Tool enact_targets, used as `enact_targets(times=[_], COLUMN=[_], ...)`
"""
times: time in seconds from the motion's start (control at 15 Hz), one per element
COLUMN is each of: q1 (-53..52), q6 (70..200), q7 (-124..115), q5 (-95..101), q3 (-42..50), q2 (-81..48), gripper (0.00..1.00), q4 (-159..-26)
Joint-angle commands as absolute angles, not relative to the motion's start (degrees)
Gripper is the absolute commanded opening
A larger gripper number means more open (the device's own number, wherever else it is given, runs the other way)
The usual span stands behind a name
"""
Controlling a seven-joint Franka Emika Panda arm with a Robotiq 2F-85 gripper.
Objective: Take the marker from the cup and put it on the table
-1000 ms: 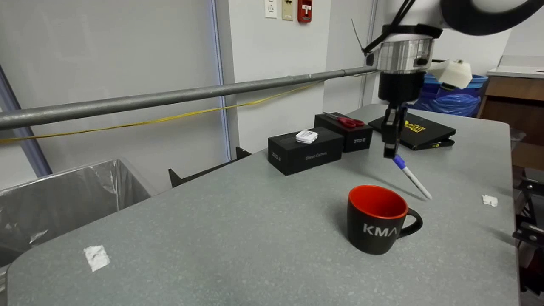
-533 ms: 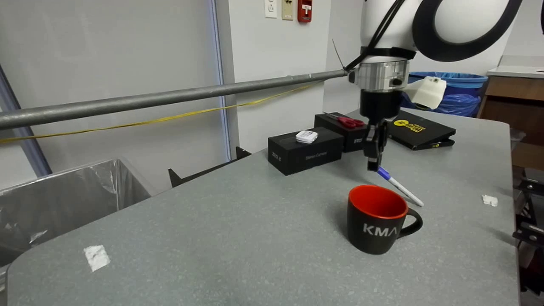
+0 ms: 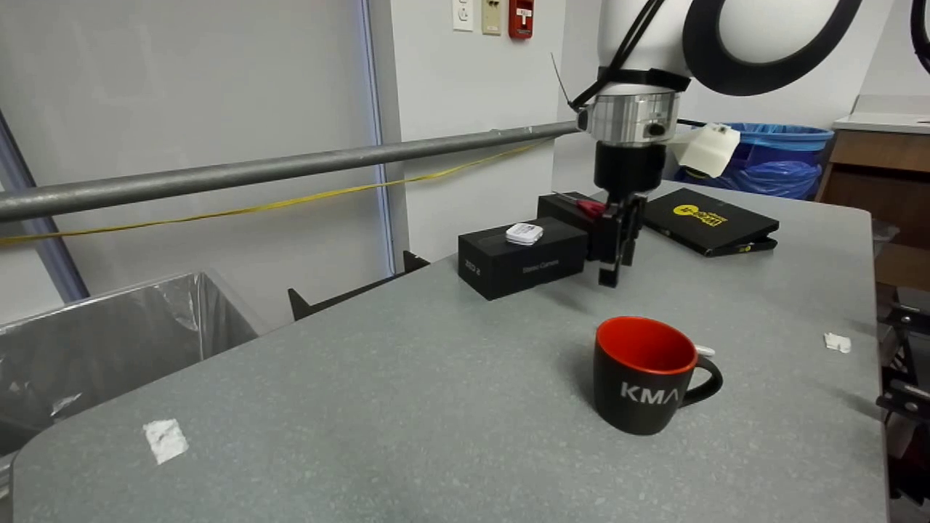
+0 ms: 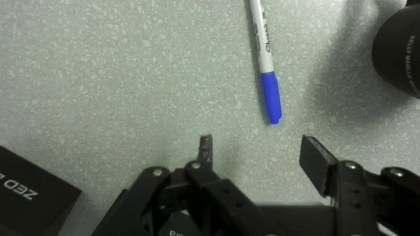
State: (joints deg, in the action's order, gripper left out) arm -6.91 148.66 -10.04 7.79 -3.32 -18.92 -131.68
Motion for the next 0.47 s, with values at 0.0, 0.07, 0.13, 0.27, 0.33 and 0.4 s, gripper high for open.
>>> enact_targets(times=[0.0, 0.07, 0.13, 0.27, 0.33, 0.4], q1=[-7.98, -7.59, -7.08, -7.42, -7.41, -7.41], q6=[149.30, 149.07, 149.03, 148.61, 148.61, 148.61], q7=[-11.22, -10.67, -10.26, -9.77, -9.78, -9.78], q5=[7.58, 6.66, 5.03, 6.04, 5.86, 5.84], q3=[-2.55, -2.96, -3.51, -2.93, -2.96, -2.97], q2=[-18.98, -18.85, -18.77, -18.84, -18.84, -18.84], gripper=[1.00, 1.00, 1.00, 1.00, 1.00, 1.00], q4=[-130.25, -130.05, -129.86, -130.33, -130.19, -130.16])
